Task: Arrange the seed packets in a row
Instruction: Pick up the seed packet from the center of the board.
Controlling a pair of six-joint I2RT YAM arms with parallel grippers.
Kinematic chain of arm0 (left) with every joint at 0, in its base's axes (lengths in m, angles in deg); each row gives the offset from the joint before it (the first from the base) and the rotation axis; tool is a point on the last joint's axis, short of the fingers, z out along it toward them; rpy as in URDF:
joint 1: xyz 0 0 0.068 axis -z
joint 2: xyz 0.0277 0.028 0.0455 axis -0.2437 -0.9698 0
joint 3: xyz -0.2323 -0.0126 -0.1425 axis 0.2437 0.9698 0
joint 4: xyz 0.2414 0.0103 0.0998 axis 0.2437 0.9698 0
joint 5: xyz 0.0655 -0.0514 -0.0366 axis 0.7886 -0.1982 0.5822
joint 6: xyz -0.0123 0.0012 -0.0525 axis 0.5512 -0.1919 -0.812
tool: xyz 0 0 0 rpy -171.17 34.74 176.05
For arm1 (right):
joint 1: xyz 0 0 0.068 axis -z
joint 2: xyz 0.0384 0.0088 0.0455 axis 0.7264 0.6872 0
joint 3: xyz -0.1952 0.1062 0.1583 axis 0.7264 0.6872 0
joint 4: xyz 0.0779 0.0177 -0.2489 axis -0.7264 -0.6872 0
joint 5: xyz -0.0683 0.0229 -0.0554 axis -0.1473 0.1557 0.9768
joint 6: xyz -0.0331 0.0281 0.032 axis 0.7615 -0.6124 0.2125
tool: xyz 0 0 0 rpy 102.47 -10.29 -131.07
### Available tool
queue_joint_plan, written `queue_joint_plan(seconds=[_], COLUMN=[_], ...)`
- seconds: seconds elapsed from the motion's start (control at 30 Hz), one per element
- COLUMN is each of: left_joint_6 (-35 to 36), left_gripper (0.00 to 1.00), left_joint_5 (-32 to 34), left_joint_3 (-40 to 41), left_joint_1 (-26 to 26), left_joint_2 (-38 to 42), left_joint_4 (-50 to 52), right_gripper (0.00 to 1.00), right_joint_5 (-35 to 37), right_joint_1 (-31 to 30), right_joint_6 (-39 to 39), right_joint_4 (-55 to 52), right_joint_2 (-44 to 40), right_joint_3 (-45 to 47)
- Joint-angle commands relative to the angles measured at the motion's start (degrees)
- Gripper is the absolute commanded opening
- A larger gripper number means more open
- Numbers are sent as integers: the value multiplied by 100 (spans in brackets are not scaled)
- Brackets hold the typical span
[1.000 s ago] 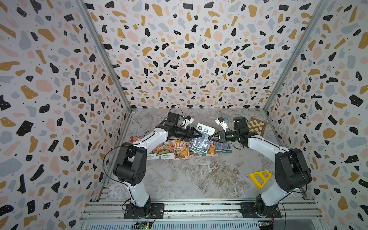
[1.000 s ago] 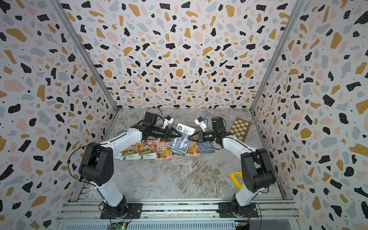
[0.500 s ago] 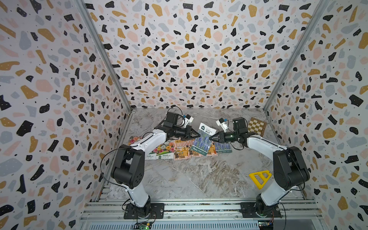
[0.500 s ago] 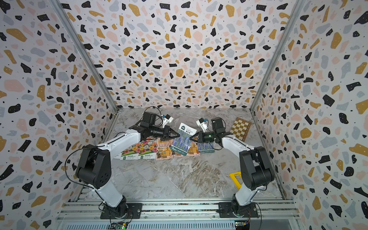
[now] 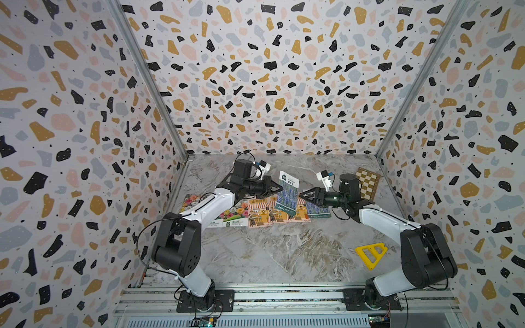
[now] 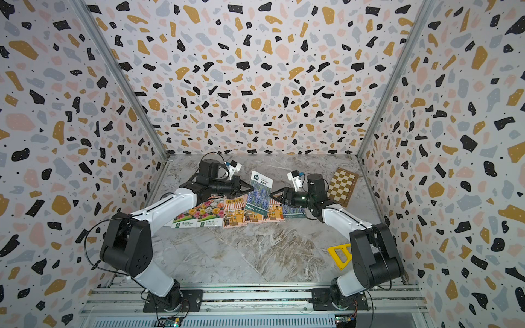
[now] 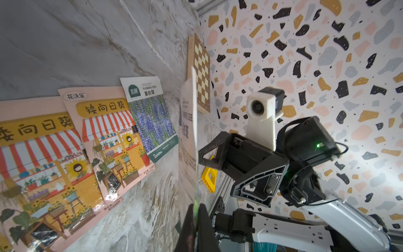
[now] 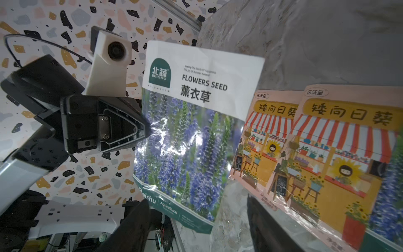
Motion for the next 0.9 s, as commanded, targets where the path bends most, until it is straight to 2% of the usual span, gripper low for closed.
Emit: queue_joint_plan(seconds=[0.0, 0.2, 0.43, 0.53, 0.7, 0.87], left_joint_6=[-1017, -1953, -2490, -2564, -2572, -2495], left_gripper=[0, 0, 0, 0, 0, 0], left_joint_5=[520, 802, 869, 887, 880, 771], left_joint_3=[235, 623, 890, 1019, 1096, 1161], left_joint_1=[-40, -77, -146, -198, -257, -264], left_joint_2=[278, 481, 562, 626, 668, 674], left_joint_4=[-1157, -2135, -2821, -2950, -3031, -3040], right_gripper=[75, 83, 81, 79, 70, 49], right_joint_5=[130, 347, -23, -93, -74, 103], right_joint_1=[-184, -337, -575, -572, -553, -476], right_joint_6=[-878, -1601, -2611, -2850, -2939, -2971], right_joint_4=[1004, 1766, 3262, 3506, 3511, 3344], right_joint_2=[-219, -211, 111, 141, 58, -13], right_joint_3=[144, 407, 404, 344, 330, 370])
